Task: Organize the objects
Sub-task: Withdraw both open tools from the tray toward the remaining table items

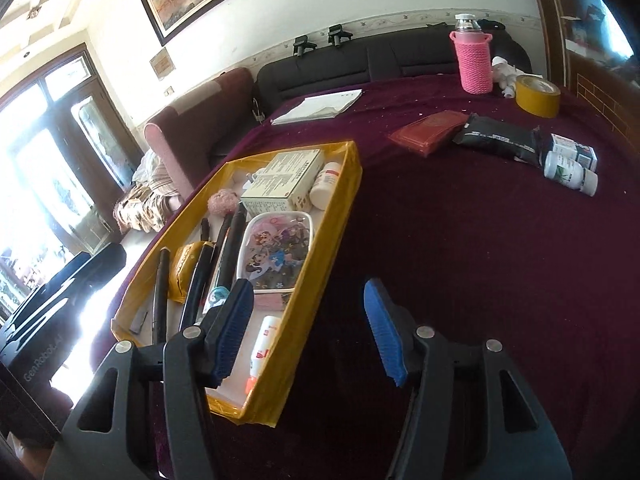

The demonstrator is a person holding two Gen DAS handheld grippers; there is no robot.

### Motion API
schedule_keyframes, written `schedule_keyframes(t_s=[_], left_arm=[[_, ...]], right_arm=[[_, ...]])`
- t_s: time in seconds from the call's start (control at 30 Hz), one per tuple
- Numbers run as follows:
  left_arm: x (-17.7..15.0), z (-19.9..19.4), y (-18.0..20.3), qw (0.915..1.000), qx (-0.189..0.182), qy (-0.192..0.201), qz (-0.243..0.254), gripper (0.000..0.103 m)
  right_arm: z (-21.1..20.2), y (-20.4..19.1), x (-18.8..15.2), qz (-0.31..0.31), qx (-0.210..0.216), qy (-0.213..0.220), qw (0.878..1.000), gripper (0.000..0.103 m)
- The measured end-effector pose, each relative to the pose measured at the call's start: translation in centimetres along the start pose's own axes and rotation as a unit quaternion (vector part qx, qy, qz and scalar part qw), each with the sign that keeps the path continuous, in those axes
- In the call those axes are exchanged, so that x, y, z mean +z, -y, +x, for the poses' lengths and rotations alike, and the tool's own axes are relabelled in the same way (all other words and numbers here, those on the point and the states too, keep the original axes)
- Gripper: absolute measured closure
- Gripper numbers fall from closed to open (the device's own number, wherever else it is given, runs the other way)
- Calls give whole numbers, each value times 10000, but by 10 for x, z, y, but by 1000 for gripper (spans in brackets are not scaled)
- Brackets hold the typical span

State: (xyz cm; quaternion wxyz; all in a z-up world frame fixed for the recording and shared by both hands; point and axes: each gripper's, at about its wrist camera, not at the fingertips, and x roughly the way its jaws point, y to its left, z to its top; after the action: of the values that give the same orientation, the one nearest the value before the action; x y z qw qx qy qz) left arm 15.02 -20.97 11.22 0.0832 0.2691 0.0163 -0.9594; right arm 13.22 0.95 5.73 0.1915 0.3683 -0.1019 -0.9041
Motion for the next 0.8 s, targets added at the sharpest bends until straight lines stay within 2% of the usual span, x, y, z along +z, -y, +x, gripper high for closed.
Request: schedule_keyframes(t_s=[0.3, 0.4, 0.47, 0.6, 0.8], left_arm=[[7, -18, 58, 9986, -313, 14, 416, 40], [7, -12, 80, 9975, -423, -196, 528, 40], [7, -8, 94, 9968, -470, -378, 522, 39], [3, 1, 120, 9923, -827, -678, 624, 39], [-12, 12, 151, 9860, -952, -934, 1001, 39]], right_arm=[[-15, 35, 5, 323, -181, 295, 9989, 44], [-18, 42, 5, 330, -240, 330, 9986, 44], [-21, 52, 6, 410, -460, 354, 9975, 43], [-32, 84, 3, 627, -818, 400, 9939, 42], [-34, 123, -3, 960, -1268, 245, 9870, 41]])
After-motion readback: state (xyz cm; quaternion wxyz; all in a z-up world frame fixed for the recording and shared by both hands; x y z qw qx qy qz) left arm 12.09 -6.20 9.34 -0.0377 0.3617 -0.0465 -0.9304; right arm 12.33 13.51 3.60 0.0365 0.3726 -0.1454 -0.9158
